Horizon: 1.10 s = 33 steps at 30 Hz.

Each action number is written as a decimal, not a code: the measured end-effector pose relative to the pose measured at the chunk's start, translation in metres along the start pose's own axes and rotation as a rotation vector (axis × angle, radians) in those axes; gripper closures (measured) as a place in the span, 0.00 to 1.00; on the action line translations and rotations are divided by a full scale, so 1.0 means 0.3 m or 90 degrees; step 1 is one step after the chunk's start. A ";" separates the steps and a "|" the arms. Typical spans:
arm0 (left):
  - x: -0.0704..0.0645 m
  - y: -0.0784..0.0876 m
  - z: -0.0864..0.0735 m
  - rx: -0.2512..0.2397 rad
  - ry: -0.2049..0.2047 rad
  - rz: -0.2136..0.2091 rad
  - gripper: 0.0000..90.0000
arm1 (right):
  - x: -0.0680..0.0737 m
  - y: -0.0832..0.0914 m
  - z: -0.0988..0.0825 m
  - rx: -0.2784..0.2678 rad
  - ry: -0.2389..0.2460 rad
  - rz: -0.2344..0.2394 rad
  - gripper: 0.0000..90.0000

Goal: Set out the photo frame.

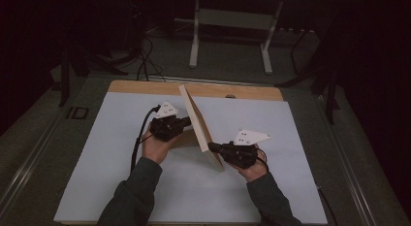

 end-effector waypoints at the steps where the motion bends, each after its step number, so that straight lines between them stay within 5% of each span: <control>1: 0.000 -0.001 0.000 0.001 -0.001 0.000 1.00 | 0.001 -0.002 0.001 -0.001 0.001 0.001 1.00; 33: -0.010 -0.052 0.017 0.000 -0.001 -0.027 1.00 | 0.033 -0.067 0.019 0.002 0.008 0.024 1.00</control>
Point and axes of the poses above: each handheld gripper's, and its own axes: y roughly backward along the jaws, z roughly out of its top, x roughly to its left, the point moved 2 cm from there along -y, roughly forward along the jaws, and after that the axes turned 1 degree about -z, right-handed, at the moved point
